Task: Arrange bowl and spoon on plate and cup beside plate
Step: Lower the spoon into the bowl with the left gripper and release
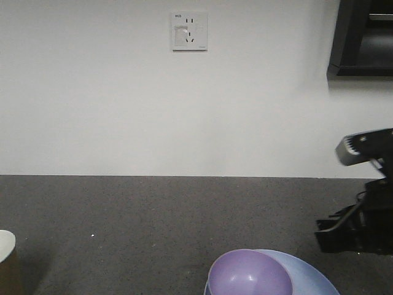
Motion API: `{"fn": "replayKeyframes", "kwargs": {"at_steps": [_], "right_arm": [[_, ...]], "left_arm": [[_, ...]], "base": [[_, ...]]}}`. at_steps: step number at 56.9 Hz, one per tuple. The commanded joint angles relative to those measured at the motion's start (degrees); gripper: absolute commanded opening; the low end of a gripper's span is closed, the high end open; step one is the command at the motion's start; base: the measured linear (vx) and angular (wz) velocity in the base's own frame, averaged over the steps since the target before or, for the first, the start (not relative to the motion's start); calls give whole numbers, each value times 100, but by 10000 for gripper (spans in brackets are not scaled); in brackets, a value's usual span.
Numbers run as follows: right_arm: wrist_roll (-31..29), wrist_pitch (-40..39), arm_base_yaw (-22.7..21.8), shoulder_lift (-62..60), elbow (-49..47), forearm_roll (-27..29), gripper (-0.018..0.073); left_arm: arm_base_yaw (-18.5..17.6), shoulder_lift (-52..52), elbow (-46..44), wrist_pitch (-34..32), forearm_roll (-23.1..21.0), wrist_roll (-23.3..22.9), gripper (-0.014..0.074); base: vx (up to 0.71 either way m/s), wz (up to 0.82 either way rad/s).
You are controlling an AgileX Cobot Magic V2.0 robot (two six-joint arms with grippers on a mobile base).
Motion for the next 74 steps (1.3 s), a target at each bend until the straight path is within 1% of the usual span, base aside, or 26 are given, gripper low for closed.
{"fn": "replayKeyframes", "kwargs": {"at_steps": [1, 8, 17, 22, 26, 33, 45, 53, 58, 63, 74], "right_arm": [[-11, -615, -11, -807, 120, -12, -15], [-11, -1283, -11, -1689, 1138, -19, -13], [-4, -1927, -11, -2430, 2502, 15, -11], [21, -2141, -11, -2647, 2913, 15, -11], [35, -2295, -11, -2714, 3145, 15, -11], [35, -2365, -11, -2707, 3286, 15, -11], [35, -2561, -11, -2707, 3292, 15, -10], [35, -2579, -11, -2707, 3292, 3, -8], [35, -2579, -11, -2707, 3292, -14, -8], [35, -2579, -11, -2707, 3292, -28, -8], [35, -2579, -11, -2707, 3292, -28, -8]], "left_arm": [[-6, 291, -231, -81, -121, 3, 0], [-6, 941, -693, 440, -91, 1, 0], [-12, 2068, -1729, 1010, -145, 5, 0], [-161, 2787, -2185, 1262, -147, 30, 0], [-423, 3400, -2566, 1494, -147, 30, 0], [-1075, 4272, -3107, 1725, -160, -170, 0], [-2146, 5549, -4064, 1829, -138, -620, 0], [-2663, 6383, -4857, 2037, -133, -772, 0], [-2849, 6772, -5292, 2245, -133, -782, 0], [-2973, 7141, -5666, 2442, -119, -934, 0], [-3033, 7720, -6281, 2537, -116, -1229, 1]], "base": [[0, 0], [0, 0], [0, 0], [0, 0], [0, 0], [0, 0], [0, 0], [0, 0], [0, 0], [0, 0], [0, 0]]}}
